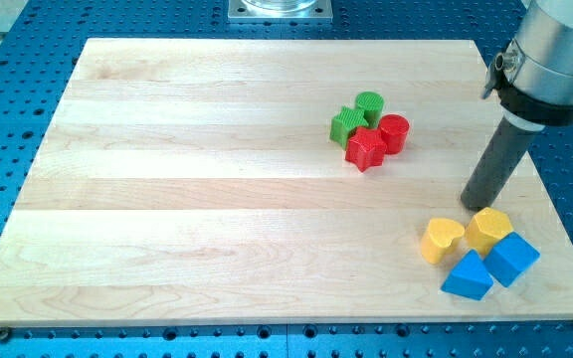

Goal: Adjust the heart and triangle in the group of blocks

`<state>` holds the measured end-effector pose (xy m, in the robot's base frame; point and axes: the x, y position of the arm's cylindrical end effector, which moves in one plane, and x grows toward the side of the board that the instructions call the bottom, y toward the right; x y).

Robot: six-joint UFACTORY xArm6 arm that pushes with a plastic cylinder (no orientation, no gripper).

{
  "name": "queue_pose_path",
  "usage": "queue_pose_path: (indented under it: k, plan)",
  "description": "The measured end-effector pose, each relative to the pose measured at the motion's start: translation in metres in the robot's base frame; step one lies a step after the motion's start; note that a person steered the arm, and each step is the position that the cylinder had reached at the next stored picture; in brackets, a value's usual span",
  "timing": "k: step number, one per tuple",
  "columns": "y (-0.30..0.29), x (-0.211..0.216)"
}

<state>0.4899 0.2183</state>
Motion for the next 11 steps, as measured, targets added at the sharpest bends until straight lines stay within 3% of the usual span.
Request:
queue_pose_path:
  k: [1, 3, 4, 6, 9, 11]
  plan:
    - [-0.001, -0.026]
    - [-0.139, -0.005]
    - [-0.145, 0.037]
    - [-0.086, 0.040]
    - [-0.111, 0.066]
    - [-0.071, 0.066]
